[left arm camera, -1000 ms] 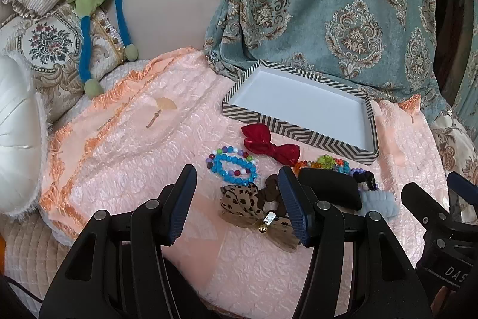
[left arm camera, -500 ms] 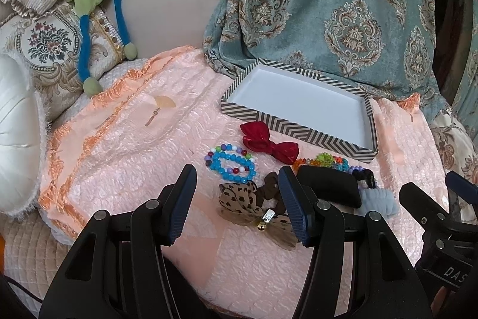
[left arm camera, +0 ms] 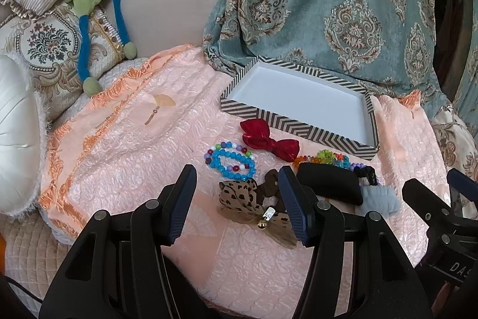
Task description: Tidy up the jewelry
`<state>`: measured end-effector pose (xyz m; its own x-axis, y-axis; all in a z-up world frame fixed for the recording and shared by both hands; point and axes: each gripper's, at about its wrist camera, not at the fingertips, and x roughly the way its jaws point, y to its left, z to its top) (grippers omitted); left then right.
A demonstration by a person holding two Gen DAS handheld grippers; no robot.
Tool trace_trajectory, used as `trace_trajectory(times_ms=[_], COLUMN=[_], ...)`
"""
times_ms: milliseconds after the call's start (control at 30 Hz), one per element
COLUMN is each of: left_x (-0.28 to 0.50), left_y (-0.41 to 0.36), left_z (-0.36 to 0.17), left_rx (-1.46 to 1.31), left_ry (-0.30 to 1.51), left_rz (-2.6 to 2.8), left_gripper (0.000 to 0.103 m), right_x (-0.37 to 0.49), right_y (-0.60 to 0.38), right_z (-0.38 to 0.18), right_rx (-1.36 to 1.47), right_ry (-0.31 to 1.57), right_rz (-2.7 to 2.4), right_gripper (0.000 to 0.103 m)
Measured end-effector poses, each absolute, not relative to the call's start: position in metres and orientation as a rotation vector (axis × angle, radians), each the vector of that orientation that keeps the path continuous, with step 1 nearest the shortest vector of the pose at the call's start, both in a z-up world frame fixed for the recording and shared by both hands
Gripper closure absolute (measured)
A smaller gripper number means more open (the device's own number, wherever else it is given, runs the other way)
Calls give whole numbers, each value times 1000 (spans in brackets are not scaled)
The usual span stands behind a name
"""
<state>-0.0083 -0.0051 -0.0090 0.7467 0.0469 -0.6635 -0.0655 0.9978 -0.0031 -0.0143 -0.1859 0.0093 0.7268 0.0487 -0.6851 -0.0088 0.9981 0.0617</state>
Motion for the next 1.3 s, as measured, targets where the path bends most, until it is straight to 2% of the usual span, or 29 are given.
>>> trace_trajectory(times_ms=[1300], left_x=[0], left_y=[-5], left_z=[-18], left_rx=[-22], left_ry=[762], left_rz=[61], left_gripper=[46], right_x=[-5], right_y=[-190], right_z=[0], right_rx=[46], right_ry=[776], right_rz=[55], right_gripper=[0])
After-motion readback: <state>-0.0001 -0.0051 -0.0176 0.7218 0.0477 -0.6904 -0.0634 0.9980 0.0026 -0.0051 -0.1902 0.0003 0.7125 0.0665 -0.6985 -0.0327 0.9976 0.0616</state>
